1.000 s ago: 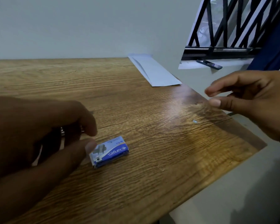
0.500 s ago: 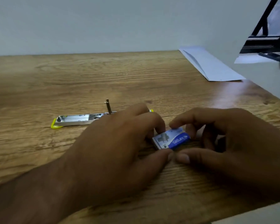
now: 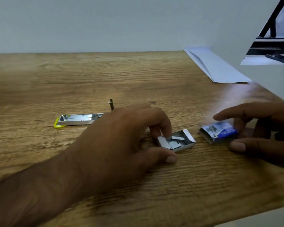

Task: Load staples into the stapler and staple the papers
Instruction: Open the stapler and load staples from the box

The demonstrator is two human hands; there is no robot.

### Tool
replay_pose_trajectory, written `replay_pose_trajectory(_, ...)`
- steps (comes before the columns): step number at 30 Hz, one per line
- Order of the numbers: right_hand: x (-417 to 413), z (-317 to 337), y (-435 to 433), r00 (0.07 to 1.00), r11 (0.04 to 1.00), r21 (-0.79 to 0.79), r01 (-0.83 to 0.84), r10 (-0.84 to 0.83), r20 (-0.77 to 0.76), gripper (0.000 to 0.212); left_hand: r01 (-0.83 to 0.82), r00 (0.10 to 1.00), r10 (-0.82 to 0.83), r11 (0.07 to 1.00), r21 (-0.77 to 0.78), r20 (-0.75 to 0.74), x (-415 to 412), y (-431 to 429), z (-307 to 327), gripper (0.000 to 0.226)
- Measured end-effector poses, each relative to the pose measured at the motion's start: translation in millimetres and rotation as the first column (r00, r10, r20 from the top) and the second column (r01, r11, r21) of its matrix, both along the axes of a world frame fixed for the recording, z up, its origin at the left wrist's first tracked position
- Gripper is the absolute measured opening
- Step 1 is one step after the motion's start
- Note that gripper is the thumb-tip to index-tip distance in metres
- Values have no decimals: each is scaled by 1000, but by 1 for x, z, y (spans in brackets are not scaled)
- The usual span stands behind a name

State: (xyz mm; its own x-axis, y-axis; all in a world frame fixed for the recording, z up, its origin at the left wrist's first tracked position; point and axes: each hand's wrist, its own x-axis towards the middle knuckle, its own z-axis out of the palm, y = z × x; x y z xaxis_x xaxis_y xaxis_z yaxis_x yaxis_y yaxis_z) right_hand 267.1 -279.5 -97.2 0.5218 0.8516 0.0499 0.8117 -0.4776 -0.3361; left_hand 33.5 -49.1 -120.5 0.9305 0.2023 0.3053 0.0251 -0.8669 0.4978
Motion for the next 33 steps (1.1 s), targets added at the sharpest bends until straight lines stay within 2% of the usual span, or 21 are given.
replay_pose_trajectory(2, -11, 10, 5, 1000, 999, 33, -1, 1, 19, 66, 8, 1000, -8, 1000, -14, 3, 1, -1, 2, 29)
replay_pose_trajectory(5, -51, 33, 29, 998, 995, 76, -57, 55, 38, 33, 6, 1000, -5, 999, -35, 12, 1, -4, 5, 30)
replay_pose_trajectory(7, -75, 40, 48, 984, 982, 73, -175, 171, 52, 20, 4, 1000, -3, 999, -42, 10, 1, -5, 6, 33)
replay_pose_trajectory(10, -92, 37, 71, 966, 964, -55, -258, 258, -10, 34, 1, 1000, -1, 998, -64, 0, 1, -4, 6, 35)
replay_pose_trajectory(12, -95, 39, 81, 970, 951, -208, -229, 240, 28, 41, 2, 1000, -3, 997, -82, -8, 0, -4, 6, 35)
replay_pose_trajectory(14, -95, 40, 87, 965, 936, -290, -201, 240, 106, 45, 4, 1000, -5, 997, -82, -17, 0, -4, 7, 35)
replay_pose_trajectory(20, -89, 37, 90, 963, 941, -290, -177, 226, 146, 40, 0, 999, -3, 997, -75, -40, 1, -3, 9, 35)
replay_pose_trajectory(23, -92, 38, 88, 973, 954, -251, -163, 197, 117, 40, -6, 999, 3, 997, -79, -42, 1, -3, 9, 36)
replay_pose_trajectory(27, -81, 36, 76, 985, 990, -38, -135, 139, 102, 30, -11, 999, 8, 997, -74, -41, 0, -4, 10, 35)
replay_pose_trajectory(30, -61, 37, 61, 985, 983, 69, -170, 170, 12, 24, -12, 1000, 12, 997, -73, -10, 1, -4, 7, 37)
replay_pose_trajectory(33, -41, 29, 49, 976, 979, 98, -180, 190, -110, 34, 18, 1000, -17, 997, -68, 14, -1, -2, 9, 40)
